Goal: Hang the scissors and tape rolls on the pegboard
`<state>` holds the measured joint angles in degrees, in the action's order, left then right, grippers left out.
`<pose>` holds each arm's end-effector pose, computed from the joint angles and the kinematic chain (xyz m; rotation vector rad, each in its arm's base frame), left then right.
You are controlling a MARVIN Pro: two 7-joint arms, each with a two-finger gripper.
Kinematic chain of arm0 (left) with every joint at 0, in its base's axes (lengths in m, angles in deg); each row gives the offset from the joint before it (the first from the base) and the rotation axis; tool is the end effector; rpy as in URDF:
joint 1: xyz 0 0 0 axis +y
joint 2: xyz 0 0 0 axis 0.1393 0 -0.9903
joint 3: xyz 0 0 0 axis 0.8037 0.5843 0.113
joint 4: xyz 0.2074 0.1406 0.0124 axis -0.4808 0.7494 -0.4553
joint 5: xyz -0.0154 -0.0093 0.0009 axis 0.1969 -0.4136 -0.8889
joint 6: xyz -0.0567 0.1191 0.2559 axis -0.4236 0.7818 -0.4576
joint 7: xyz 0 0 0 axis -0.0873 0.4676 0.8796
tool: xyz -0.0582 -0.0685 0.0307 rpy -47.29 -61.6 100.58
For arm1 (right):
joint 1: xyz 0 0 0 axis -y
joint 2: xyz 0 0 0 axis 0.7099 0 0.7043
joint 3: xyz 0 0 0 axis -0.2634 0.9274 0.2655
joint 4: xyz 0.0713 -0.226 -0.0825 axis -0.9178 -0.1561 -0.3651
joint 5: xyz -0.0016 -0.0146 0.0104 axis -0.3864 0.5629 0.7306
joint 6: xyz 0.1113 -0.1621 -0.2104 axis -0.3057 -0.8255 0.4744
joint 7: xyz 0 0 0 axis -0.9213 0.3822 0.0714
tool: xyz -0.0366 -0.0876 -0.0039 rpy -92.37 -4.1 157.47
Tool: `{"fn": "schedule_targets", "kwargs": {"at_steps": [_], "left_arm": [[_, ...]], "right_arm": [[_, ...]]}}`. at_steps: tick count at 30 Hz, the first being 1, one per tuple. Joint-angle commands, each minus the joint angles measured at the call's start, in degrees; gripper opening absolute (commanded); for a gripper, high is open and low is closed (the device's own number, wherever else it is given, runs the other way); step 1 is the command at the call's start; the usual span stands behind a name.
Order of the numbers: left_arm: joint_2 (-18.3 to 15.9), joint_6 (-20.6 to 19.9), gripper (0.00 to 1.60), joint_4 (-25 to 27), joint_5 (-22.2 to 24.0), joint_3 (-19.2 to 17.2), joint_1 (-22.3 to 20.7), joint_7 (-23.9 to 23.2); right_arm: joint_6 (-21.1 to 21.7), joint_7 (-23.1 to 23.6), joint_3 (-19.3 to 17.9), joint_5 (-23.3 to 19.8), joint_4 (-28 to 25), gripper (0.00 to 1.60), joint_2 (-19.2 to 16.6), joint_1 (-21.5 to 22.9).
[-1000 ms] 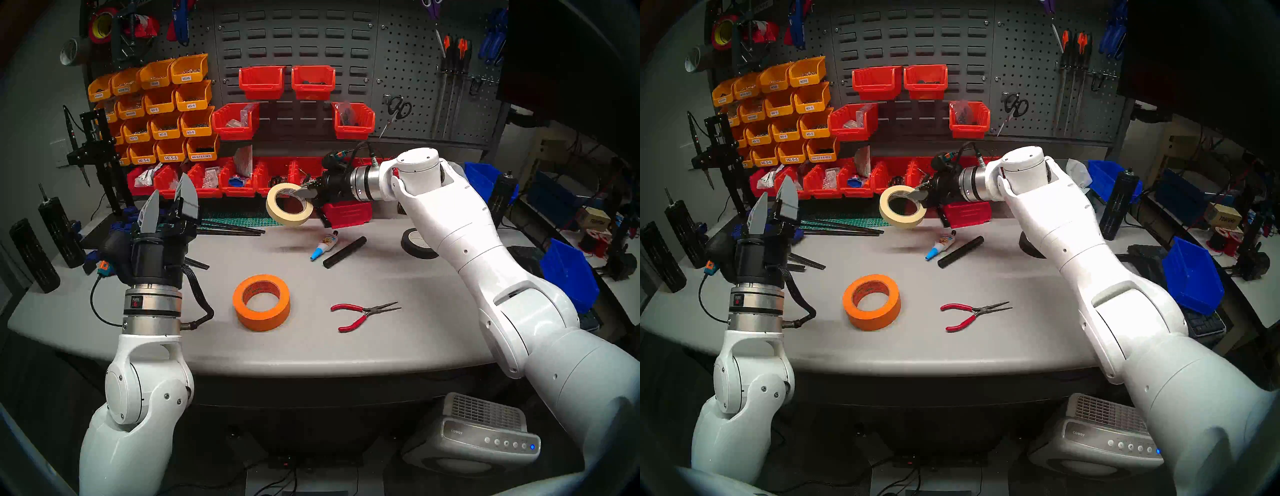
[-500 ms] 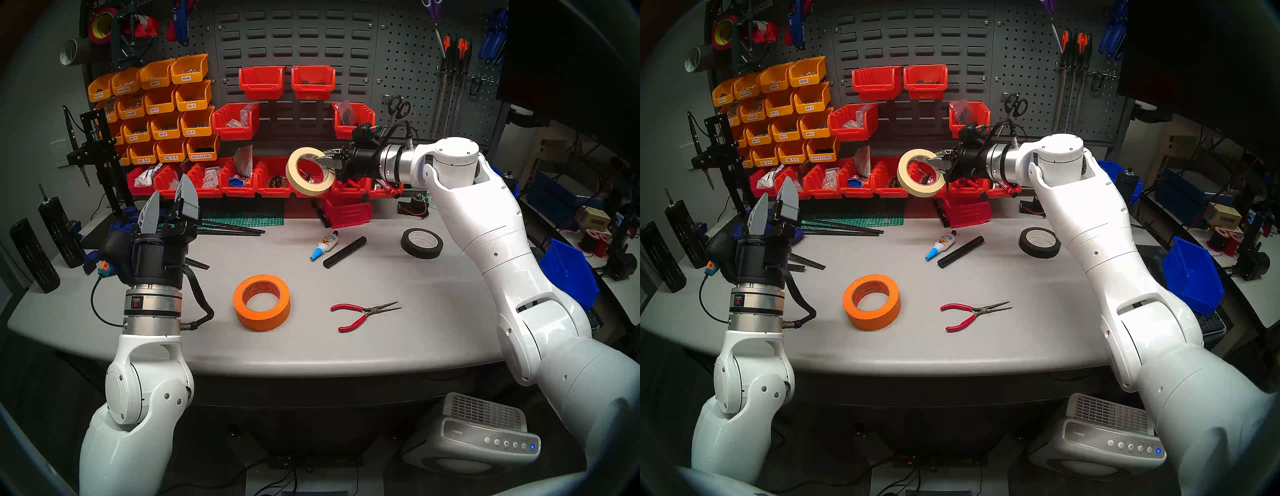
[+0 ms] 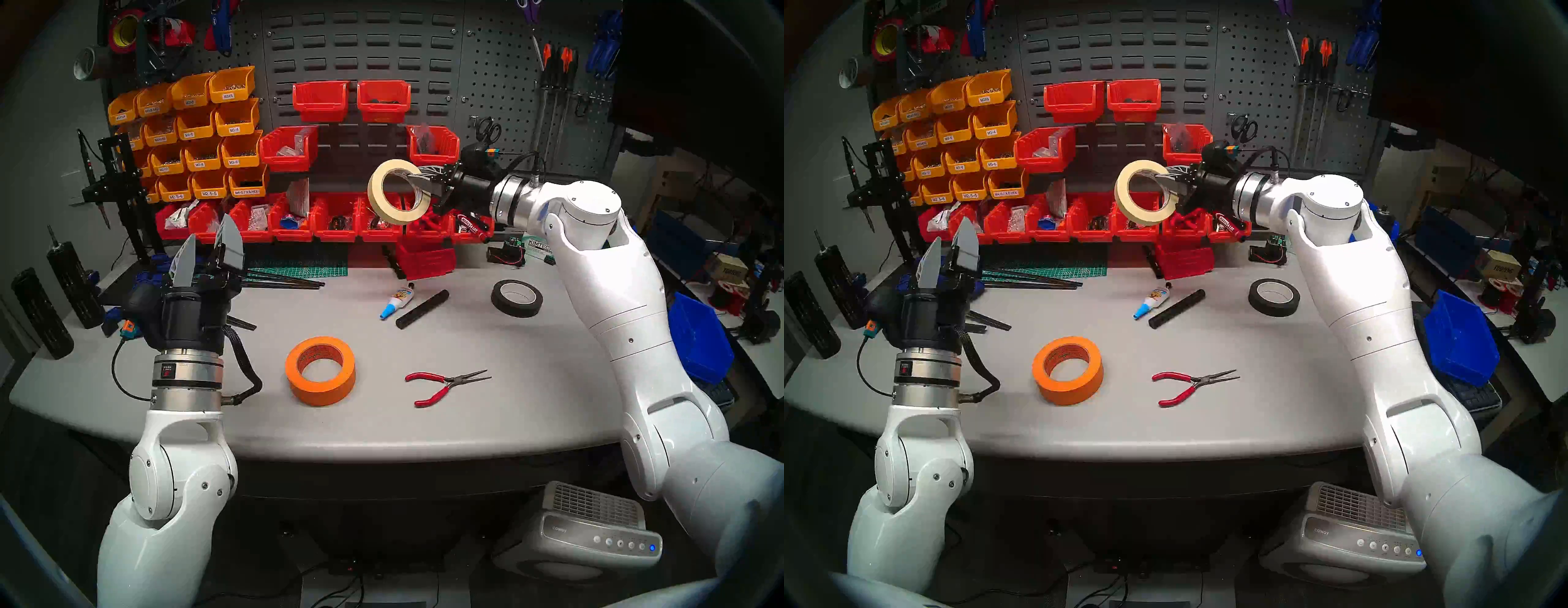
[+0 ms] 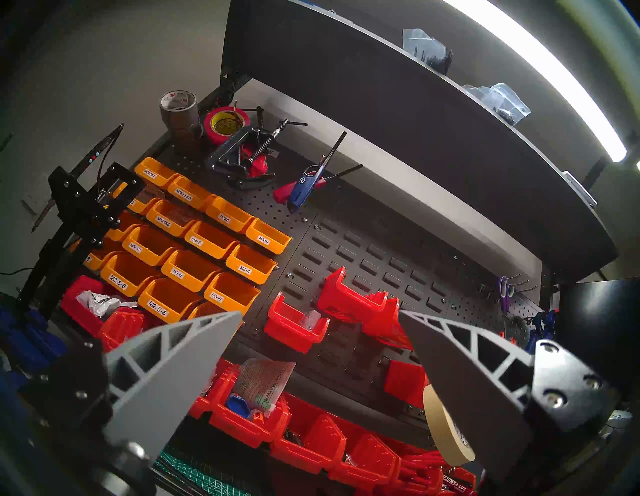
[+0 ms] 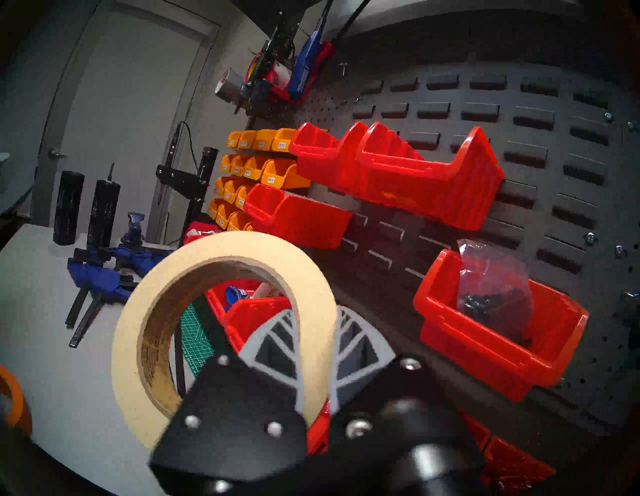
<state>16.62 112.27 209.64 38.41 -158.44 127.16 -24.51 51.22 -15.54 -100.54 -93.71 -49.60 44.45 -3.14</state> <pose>0.2606 0.0372 -0.1309 1.2337 0.4179 2.4025 0.4775 0.0242 -0.0213 -1.5305 -1.1398 -1.9924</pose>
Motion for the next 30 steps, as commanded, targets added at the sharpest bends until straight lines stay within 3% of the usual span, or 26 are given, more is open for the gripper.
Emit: {"fn": "schedule_targets", "kwargs": {"at_steps": [1, 15, 22, 24, 26, 28, 29, 30], "left_arm": [[0.04, 0.46, 1.60, 1.54, -0.01, -0.11, -0.70, -0.23], [0.07, 0.54, 1.60, 1.75, 0.02, -0.10, -0.69, -0.23], [0.10, 0.57, 1.60, 1.88, 0.04, -0.11, -0.65, -0.22], [0.12, 0.59, 1.60, 1.94, 0.05, -0.11, -0.63, -0.22], [0.12, 0.59, 1.60, 1.97, 0.06, -0.11, -0.62, -0.21], [0.14, 0.60, 1.60, 2.02, 0.07, -0.11, -0.59, -0.21], [0.14, 0.61, 1.60, 2.04, 0.07, -0.12, -0.58, -0.20], [0.15, 0.61, 1.60, 2.07, 0.08, -0.12, -0.57, -0.20]], "right_arm": [[-4.45, -4.62, -5.13, -0.28, -6.57, 0.00, -0.92, -3.71], [-10.94, -15.79, -12.55, 1.14, -16.07, 0.00, 0.34, -15.57], [-13.67, -20.90, -15.50, 2.74, -19.18, 0.00, 3.54, -20.57], [-14.25, -25.16, -16.78, 4.43, -22.50, 0.00, 5.16, -23.58], [-15.11, -24.34, -17.33, 4.51, -21.43, 0.00, 6.17, -23.23], [-14.69, -27.76, -17.79, 5.94, -23.87, 0.00, 7.16, -25.12], [-15.23, -26.82, -18.32, 6.15, -23.00, 0.00, 8.27, -24.71], [-15.07, -29.75, -17.87, 6.95, -23.81, 0.00, 8.32, -25.25]]}}
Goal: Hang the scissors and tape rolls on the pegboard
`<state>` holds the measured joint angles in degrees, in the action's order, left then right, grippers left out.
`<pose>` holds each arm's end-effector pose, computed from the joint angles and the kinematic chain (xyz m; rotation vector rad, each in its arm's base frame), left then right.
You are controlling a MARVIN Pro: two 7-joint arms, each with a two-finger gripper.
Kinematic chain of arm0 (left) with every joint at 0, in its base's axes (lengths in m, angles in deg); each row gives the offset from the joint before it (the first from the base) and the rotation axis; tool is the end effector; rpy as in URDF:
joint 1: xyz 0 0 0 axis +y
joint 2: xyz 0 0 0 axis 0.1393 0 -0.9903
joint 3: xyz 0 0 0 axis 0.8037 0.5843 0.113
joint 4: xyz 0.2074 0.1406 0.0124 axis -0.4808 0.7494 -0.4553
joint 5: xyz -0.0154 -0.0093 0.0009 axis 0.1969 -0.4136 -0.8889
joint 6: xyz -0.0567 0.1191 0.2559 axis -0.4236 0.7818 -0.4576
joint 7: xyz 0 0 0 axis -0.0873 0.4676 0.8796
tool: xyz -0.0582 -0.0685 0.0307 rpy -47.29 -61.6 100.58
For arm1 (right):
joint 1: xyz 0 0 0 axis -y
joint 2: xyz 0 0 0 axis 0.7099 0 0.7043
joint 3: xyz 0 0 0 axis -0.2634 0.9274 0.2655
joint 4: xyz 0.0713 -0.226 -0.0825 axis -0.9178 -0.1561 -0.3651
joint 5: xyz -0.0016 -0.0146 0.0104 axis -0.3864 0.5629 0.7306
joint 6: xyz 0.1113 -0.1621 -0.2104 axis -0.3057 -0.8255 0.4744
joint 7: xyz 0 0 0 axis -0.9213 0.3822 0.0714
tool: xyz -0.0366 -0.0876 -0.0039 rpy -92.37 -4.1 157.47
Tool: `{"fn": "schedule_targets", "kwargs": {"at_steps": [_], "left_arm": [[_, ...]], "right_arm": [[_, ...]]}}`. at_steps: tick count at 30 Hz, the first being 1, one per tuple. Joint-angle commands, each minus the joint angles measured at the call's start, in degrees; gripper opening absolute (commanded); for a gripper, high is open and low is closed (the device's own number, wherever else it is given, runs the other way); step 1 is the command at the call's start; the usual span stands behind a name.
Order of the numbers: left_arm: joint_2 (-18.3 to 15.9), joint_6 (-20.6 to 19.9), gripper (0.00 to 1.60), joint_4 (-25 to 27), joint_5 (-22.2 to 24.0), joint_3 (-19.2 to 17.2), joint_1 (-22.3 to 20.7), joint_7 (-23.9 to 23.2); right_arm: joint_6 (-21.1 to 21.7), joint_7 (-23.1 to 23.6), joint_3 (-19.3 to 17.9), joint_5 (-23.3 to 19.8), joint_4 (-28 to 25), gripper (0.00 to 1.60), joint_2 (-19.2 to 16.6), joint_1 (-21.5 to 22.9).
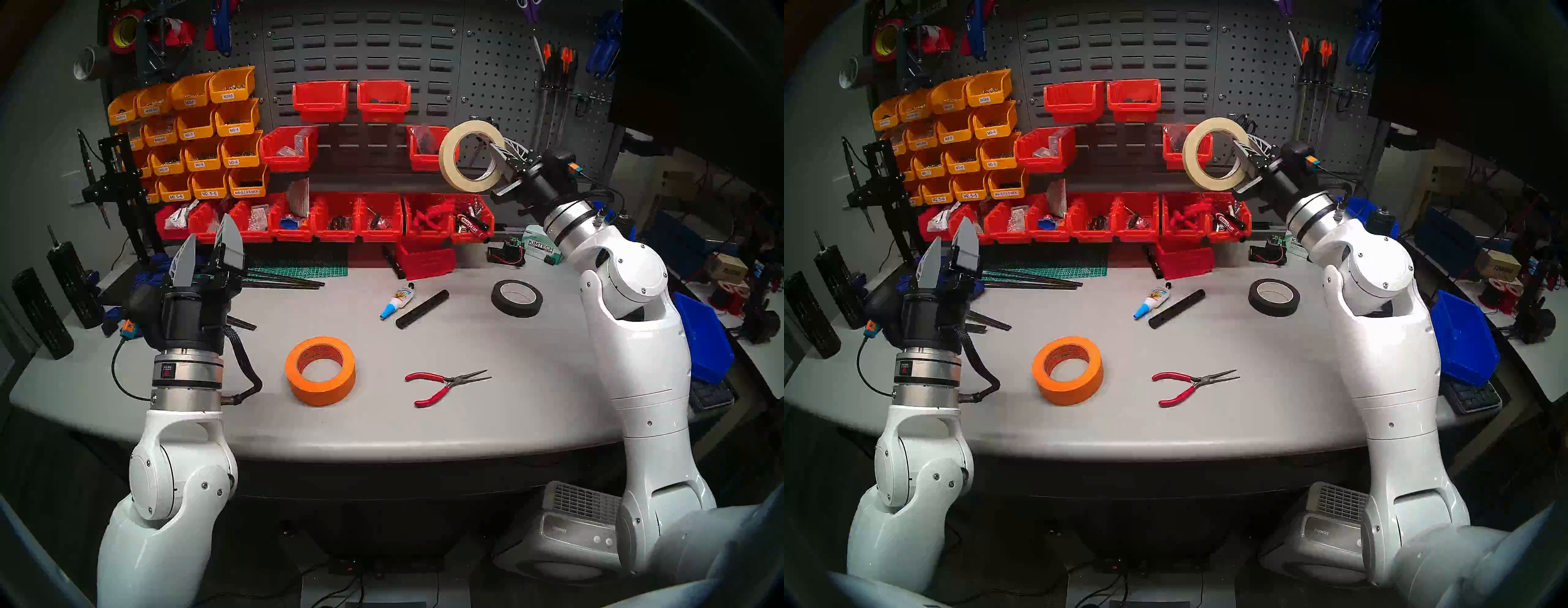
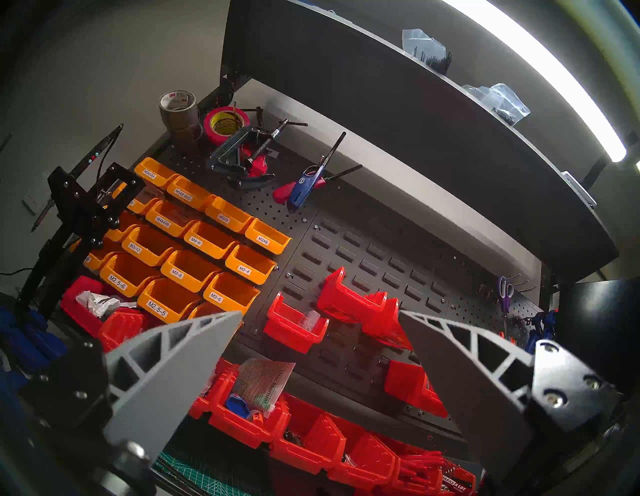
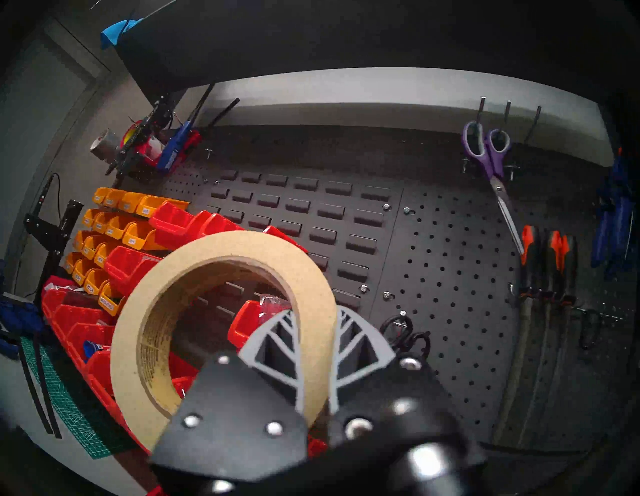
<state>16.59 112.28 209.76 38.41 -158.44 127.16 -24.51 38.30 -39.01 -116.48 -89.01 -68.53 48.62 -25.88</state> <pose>0.2604 0.0370 -0.1302 1.2310 0.4166 2.4030 0.4213 -0.0384 -0.0336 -1.4565 -0.6189 -2.6070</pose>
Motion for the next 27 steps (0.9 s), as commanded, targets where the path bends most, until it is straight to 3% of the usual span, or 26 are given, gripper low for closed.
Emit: {"fn": "schedule_targets", "kwargs": {"at_steps": [1, 8, 18, 27], "left_arm": [[0.18, 0.60, 1.60, 1.97, 0.08, -0.12, -0.55, -0.19], [0.19, 0.60, 1.60, 2.01, 0.09, -0.13, -0.53, -0.19], [0.18, 0.57, 1.60, 1.93, 0.07, -0.13, -0.57, -0.20], [0.17, 0.54, 1.60, 1.85, 0.05, -0.12, -0.61, -0.21]], "right_arm": [[-2.60, -7.73, -2.12, 2.93, -4.34, 0.00, 5.45, -2.07], [-2.75, -9.73, -1.51, 3.77, -1.35, 0.00, 5.95, 0.63], [-2.04, -8.53, 0.28, 3.43, 4.50, 0.00, 5.93, 6.55], [-2.42, -8.93, -0.66, 3.44, 5.72, 0.00, 4.91, 8.76]]}}
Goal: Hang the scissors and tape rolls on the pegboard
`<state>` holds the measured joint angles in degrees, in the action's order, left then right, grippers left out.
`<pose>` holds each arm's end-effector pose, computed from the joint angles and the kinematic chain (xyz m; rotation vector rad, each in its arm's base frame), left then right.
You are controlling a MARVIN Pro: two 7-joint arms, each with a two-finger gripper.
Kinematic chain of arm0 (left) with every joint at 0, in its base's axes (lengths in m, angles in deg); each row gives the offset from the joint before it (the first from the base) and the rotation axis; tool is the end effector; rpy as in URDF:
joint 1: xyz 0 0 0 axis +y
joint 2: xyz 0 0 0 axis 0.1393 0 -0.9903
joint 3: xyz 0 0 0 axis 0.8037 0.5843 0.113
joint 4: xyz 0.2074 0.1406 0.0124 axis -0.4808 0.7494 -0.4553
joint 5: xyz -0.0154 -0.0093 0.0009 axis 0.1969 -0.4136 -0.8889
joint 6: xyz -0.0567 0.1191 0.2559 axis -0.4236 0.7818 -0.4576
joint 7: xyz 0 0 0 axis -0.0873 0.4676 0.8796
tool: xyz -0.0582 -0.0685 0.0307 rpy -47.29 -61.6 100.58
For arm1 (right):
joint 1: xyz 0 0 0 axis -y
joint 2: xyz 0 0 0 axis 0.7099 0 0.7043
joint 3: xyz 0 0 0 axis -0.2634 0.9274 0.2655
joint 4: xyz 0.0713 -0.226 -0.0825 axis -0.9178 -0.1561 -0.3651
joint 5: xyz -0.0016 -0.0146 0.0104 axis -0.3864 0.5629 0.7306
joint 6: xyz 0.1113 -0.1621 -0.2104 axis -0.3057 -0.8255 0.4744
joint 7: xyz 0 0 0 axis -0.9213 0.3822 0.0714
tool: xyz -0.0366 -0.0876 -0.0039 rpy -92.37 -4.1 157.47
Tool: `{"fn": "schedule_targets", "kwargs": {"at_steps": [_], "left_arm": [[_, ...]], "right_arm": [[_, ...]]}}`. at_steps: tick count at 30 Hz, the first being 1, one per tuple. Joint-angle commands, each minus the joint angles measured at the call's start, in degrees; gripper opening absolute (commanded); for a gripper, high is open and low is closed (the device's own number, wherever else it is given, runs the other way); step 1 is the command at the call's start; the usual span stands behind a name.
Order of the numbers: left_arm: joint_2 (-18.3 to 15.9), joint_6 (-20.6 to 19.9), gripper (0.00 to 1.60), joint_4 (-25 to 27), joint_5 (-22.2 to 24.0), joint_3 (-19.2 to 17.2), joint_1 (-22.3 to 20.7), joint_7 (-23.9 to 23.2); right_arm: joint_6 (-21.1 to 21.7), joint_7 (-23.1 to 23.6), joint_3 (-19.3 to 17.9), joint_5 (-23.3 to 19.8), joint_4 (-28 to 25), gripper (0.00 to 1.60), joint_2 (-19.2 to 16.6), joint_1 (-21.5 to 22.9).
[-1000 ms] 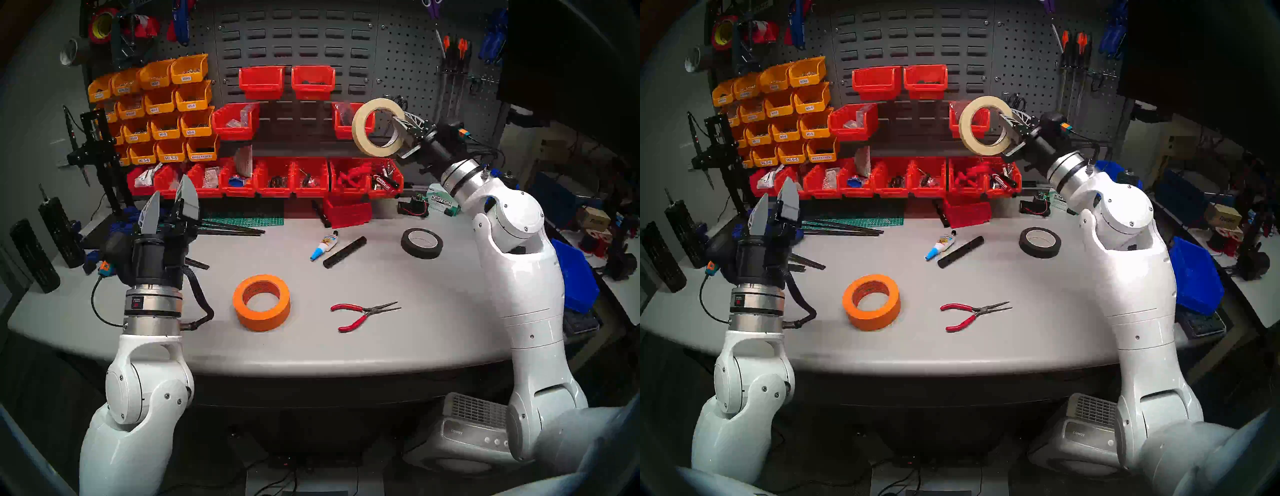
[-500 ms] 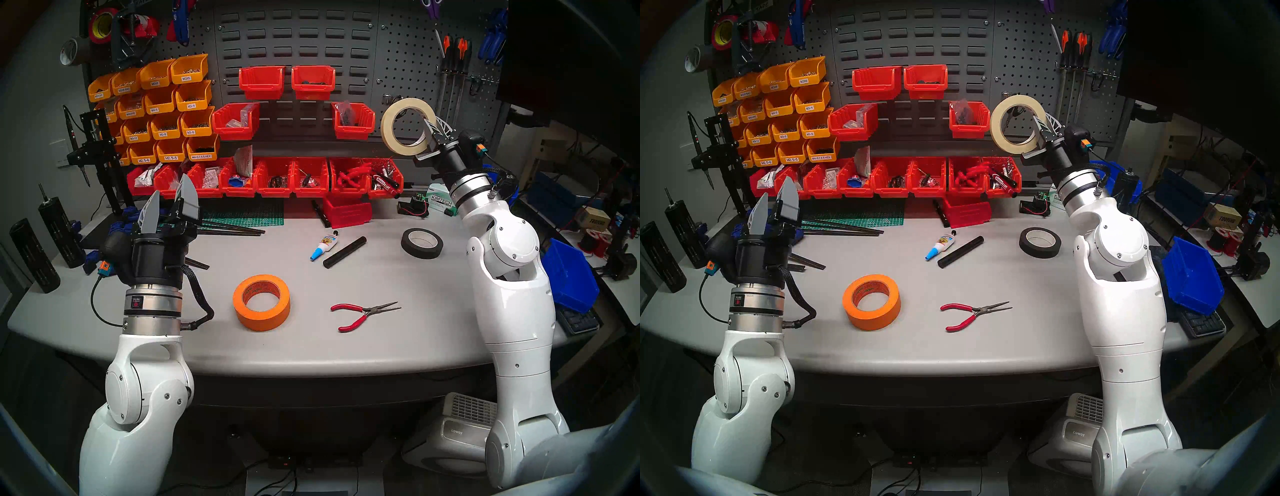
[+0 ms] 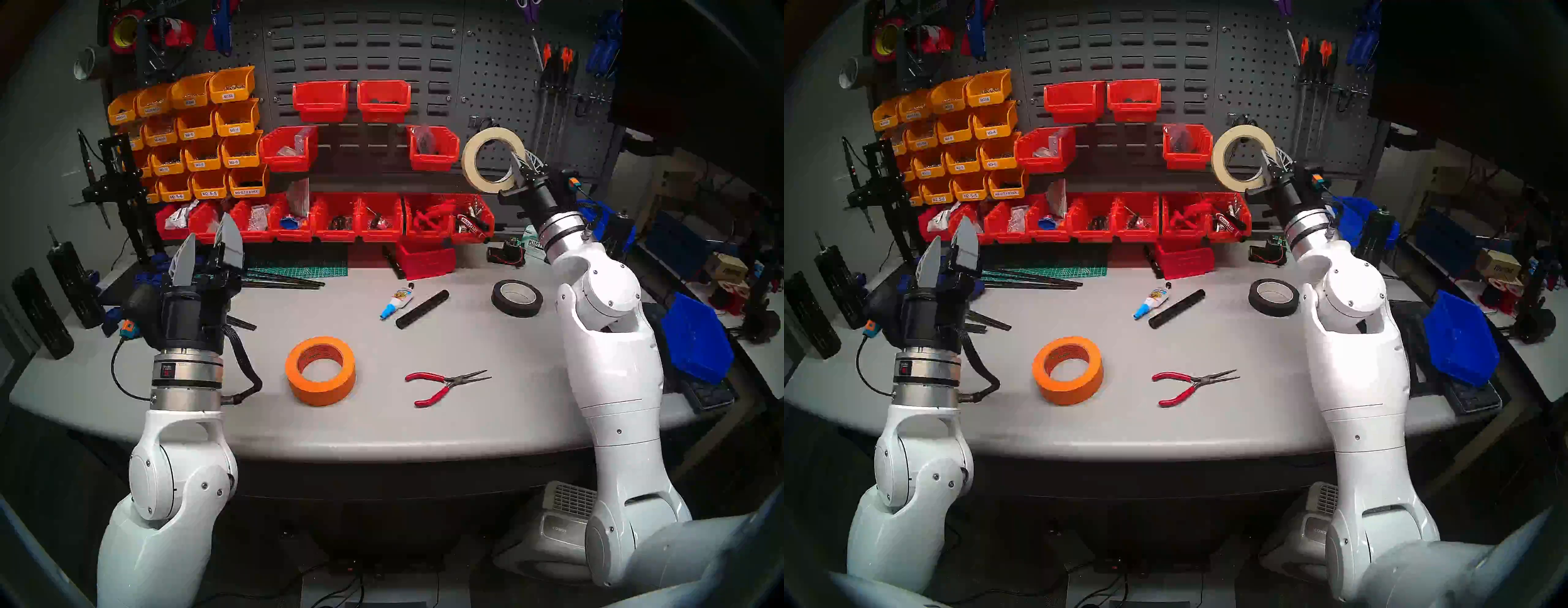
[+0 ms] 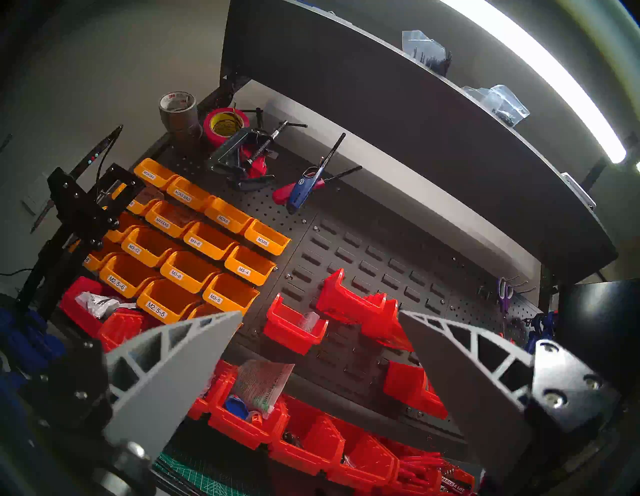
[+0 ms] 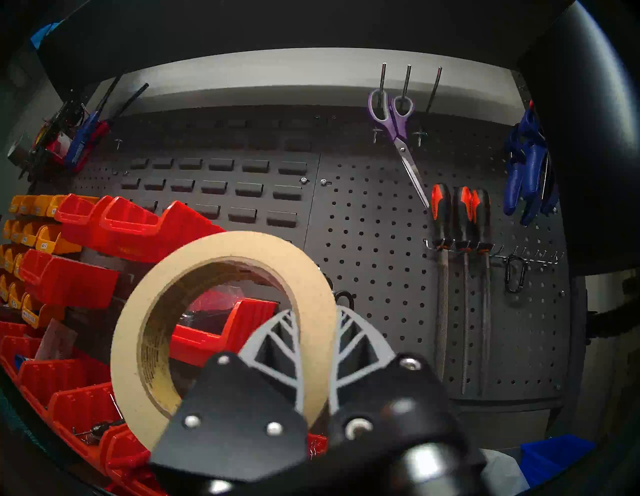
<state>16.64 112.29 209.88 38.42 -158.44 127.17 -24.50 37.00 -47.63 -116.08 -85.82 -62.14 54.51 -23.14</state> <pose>0.2601 0.0369 -0.1295 1.2281 0.4176 2.4032 0.4474 -0.0418 -0.0489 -1.5362 -0.3373 -2.6708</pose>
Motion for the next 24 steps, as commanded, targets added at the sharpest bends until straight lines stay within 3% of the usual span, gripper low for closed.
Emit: {"fn": "schedule_targets", "kwargs": {"at_steps": [1, 24], "left_arm": [[0.12, 0.54, 1.60, 1.73, 0.04, -0.12, -0.62, -0.21], [0.12, 0.53, 1.60, 1.71, 0.03, -0.12, -0.63, -0.22]], "right_arm": [[-1.11, -0.31, -1.08, 0.37, -0.40, 0.00, -1.10, 6.37], [-1.01, 0.42, 0.39, -0.08, 8.53, 0.00, -1.82, 14.90]]}}
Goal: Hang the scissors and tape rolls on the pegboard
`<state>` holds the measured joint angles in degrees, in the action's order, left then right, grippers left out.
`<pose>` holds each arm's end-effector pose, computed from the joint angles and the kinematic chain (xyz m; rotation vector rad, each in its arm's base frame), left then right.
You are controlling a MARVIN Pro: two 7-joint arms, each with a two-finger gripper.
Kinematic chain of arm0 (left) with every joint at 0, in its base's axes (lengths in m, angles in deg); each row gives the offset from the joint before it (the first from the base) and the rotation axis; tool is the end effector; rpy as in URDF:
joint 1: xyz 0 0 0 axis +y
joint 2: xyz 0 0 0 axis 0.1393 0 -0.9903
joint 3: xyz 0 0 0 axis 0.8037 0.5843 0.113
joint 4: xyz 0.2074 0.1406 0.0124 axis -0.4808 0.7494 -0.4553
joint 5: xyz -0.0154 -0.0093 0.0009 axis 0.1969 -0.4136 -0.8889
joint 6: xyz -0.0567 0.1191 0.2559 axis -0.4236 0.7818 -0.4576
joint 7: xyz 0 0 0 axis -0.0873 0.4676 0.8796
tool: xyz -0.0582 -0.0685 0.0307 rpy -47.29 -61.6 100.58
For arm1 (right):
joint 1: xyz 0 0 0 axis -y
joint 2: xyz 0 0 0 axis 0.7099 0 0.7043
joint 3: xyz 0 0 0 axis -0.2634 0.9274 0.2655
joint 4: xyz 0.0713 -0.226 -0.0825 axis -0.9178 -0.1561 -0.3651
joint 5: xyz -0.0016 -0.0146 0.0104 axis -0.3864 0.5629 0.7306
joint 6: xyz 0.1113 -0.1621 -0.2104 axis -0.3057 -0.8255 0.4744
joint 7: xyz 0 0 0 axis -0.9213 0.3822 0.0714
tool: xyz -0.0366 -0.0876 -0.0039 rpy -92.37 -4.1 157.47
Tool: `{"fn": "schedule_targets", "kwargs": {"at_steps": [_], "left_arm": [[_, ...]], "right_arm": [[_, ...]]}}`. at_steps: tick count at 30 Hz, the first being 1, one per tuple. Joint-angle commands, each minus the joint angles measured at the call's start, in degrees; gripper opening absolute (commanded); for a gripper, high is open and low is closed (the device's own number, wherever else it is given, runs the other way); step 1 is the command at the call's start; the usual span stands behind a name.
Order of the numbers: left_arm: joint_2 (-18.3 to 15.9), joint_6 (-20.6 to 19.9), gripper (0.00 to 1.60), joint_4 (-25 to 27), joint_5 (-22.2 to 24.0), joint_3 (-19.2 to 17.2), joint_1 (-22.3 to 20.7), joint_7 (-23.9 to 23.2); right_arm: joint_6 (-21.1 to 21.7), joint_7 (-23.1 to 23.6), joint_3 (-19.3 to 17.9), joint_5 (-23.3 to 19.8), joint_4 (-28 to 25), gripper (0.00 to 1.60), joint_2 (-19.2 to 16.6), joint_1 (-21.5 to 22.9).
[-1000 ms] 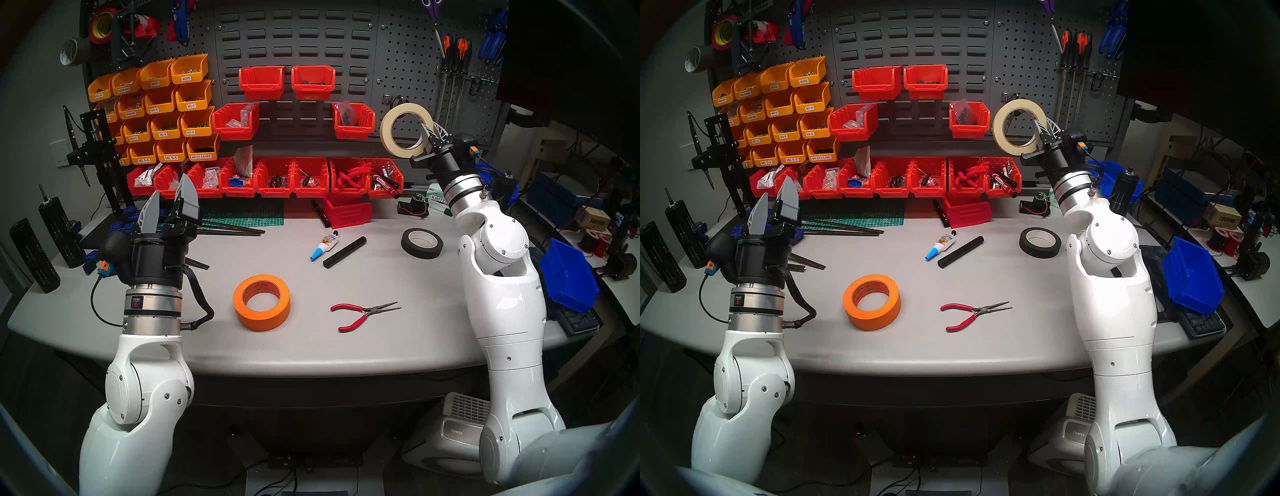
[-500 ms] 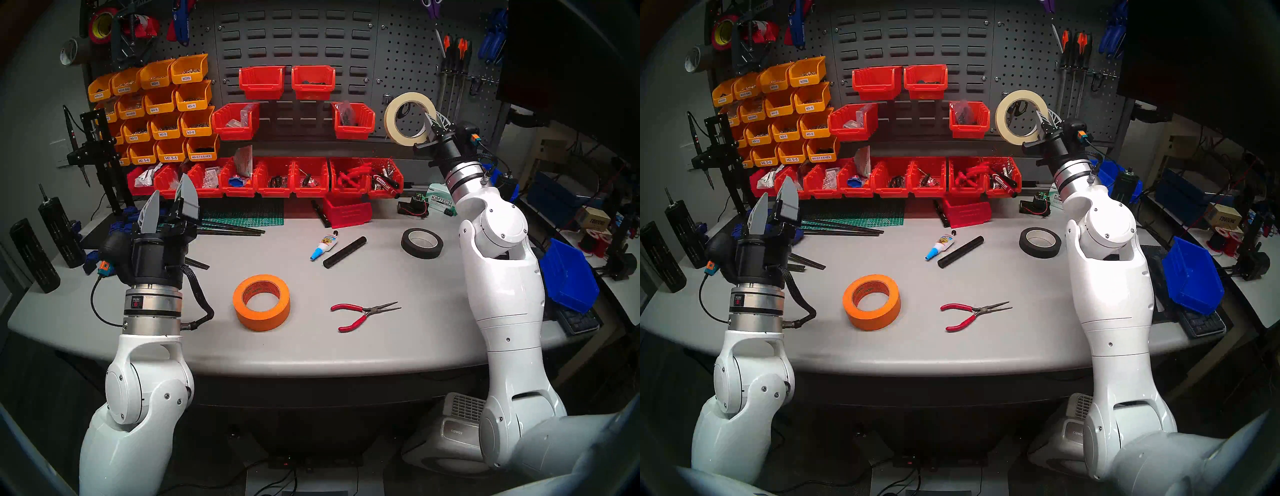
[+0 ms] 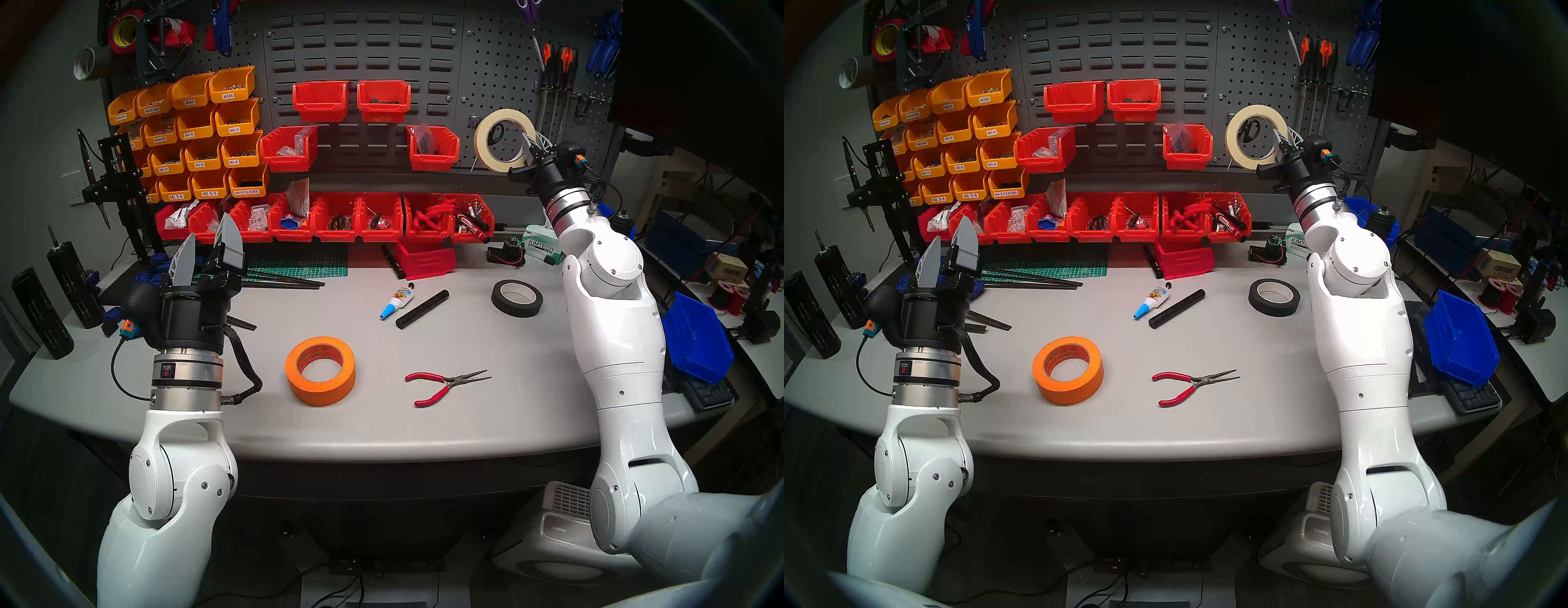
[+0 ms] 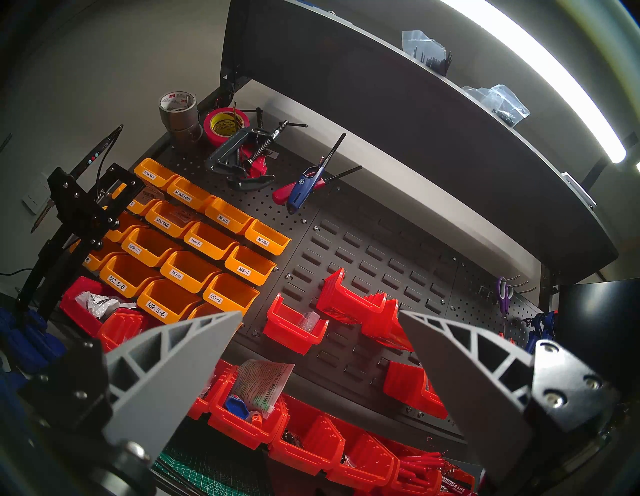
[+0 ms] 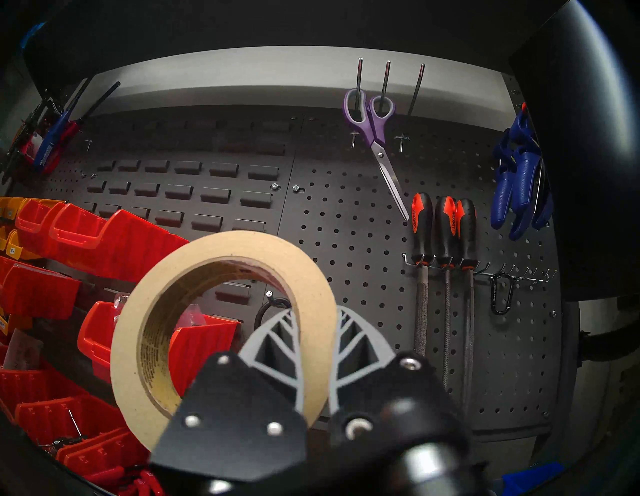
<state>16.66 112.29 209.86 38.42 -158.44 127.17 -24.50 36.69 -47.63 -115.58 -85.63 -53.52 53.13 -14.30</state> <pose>0.2602 0.0369 -0.1297 1.2285 0.4182 2.4032 0.4782 -0.0582 -0.0263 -1.5446 -0.3264 -2.7102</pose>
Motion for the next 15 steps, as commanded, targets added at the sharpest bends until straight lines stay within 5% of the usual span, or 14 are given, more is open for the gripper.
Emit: {"fn": "schedule_targets", "kwargs": {"at_steps": [1, 15], "left_arm": [[0.11, 0.53, 1.60, 1.72, 0.03, -0.12, -0.63, -0.22], [0.13, 0.55, 1.60, 1.80, 0.05, -0.12, -0.60, -0.22]], "right_arm": [[-0.67, 0.43, -0.19, -0.34, -0.04, 0.00, -0.47, 6.17], [-1.04, 1.49, 0.15, -0.46, 6.15, 0.00, -0.58, 10.99]]}}
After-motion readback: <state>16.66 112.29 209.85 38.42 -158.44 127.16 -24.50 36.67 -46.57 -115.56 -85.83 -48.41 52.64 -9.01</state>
